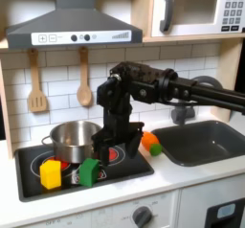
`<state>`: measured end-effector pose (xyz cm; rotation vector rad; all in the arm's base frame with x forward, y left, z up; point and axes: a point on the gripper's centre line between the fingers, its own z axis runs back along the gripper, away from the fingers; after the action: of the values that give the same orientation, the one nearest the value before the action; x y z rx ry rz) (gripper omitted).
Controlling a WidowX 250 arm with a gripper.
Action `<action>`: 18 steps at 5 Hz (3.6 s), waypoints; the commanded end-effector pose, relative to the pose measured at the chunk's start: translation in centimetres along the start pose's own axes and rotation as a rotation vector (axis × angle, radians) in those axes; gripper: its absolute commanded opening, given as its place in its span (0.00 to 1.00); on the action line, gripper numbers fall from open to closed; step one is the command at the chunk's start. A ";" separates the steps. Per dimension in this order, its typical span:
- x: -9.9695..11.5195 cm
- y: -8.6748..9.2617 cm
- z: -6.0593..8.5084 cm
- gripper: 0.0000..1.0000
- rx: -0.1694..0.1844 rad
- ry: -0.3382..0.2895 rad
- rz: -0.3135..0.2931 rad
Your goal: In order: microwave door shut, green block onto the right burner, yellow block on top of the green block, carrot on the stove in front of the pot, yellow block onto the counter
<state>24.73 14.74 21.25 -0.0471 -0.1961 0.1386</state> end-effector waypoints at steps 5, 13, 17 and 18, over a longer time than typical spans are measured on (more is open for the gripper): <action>1.8 -0.9 -0.6 1.00 -0.105 0.048 -0.011; 3.8 3.6 -2.3 1.00 -0.056 0.138 -0.309; 4.1 4.2 -4.8 1.00 -0.117 0.180 -0.570; 4.1 4.2 -5.0 1.00 -0.097 0.170 -0.598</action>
<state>29.28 19.51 16.77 -0.0963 -0.0441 -0.4697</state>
